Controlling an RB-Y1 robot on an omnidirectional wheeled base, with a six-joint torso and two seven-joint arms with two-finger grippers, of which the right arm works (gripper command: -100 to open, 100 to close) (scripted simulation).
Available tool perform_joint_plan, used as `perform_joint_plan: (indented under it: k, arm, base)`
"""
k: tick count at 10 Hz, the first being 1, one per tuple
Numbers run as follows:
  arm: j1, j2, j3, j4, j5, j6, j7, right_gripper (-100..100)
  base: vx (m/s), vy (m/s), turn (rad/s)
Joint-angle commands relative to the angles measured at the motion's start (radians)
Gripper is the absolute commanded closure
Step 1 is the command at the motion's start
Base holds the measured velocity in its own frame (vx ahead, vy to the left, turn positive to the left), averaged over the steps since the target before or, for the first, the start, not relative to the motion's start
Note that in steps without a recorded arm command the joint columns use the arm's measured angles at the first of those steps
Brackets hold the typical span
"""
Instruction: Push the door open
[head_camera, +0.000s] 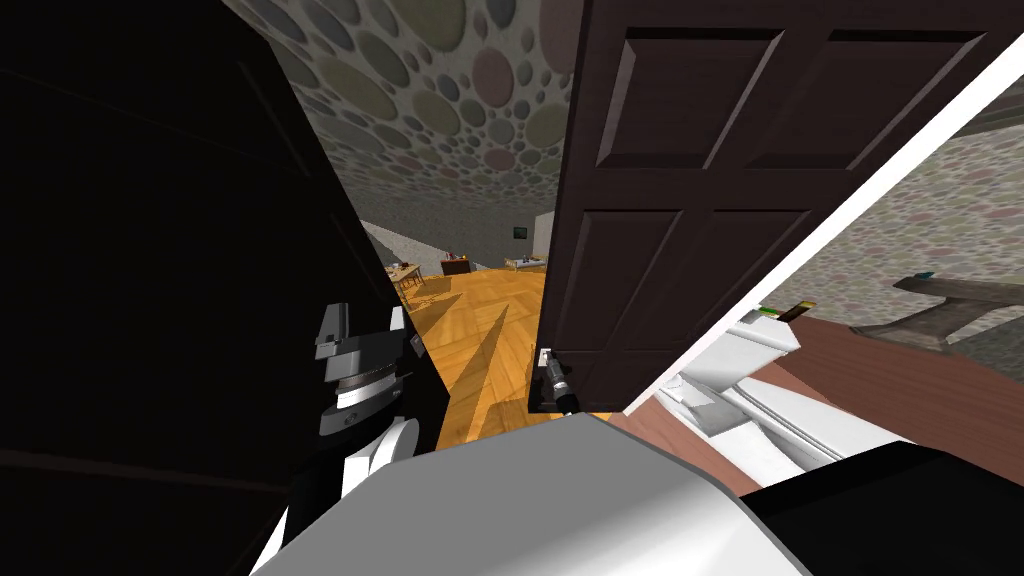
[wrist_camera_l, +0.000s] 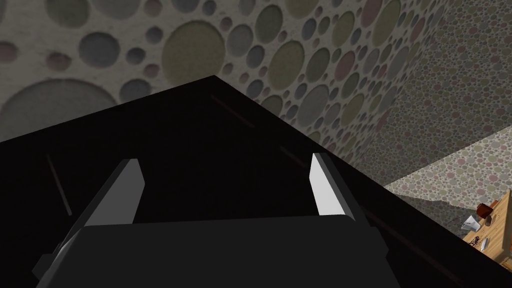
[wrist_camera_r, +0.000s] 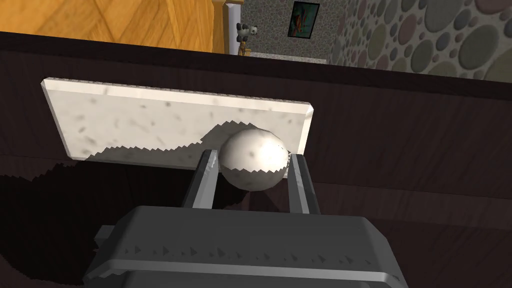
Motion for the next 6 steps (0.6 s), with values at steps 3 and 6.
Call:
perform_joint_plan:
  k: [3,6]
  arm:
    - [0.009,-0.013,-0.040,-0.025,-0.018,0.012,0.008,100]
    - [0.018,-0.004,-0.042,-0.043,-0.022,0.024,0.013,-100]
  base:
    - [0.131,0.033,-0.069]
    - [-0.041,0.070,-0.080]
